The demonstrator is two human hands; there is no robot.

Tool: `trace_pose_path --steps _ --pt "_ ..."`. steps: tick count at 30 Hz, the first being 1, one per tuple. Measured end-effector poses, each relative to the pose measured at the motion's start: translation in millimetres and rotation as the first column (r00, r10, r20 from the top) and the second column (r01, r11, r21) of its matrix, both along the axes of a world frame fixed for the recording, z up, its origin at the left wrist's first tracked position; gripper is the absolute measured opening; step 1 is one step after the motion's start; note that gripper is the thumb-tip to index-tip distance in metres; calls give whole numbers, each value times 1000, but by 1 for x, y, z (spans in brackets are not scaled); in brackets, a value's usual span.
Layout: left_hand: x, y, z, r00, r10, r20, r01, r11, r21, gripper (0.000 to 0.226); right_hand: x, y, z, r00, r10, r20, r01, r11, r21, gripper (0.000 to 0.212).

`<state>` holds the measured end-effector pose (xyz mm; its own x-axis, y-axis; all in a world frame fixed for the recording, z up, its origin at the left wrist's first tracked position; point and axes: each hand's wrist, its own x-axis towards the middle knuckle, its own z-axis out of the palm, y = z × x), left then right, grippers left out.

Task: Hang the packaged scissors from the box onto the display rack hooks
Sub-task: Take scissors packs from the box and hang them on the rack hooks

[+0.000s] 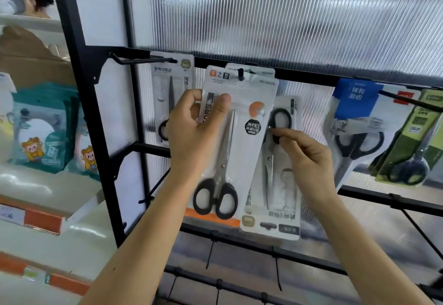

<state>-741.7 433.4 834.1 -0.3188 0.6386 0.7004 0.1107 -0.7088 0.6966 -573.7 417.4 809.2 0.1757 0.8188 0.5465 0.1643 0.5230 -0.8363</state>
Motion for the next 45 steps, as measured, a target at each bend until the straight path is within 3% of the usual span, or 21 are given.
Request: trace_pose_path --steps 8,15,23,26,31,34,45 --pt "3 11 5 999 -13 -31 14 1000 10 20 7 1 0 999 -43 -5 43 999 -17 29" --pt "18 45 8 999 4 -39 -11 985 -171 30 12 1 0 999 -50 -8 50 999 -20 30" --pt "28 57 13 1000 -2 -28 -2 989 -149 35 30 -2 -6 996 -85 17 85 996 14 42" --pt "28 45 5 999 -39 10 39 997 -62 35 32 -2 -10 996 -81 29 81 997 3 45" --pt "21 6 -2 994 -75 82 51 965 259 15 32 1 -20 999 -54 3 54 998 -35 33" --pt "15 -8 18 988 -78 131 33 947 320 16 27 4 -24 999 -34 2 34 998 -48 32" --pt "10 -12 30 992 -38 123 28 997 79 28 17 6 -20 999 13 41 -11 999 -32 35"
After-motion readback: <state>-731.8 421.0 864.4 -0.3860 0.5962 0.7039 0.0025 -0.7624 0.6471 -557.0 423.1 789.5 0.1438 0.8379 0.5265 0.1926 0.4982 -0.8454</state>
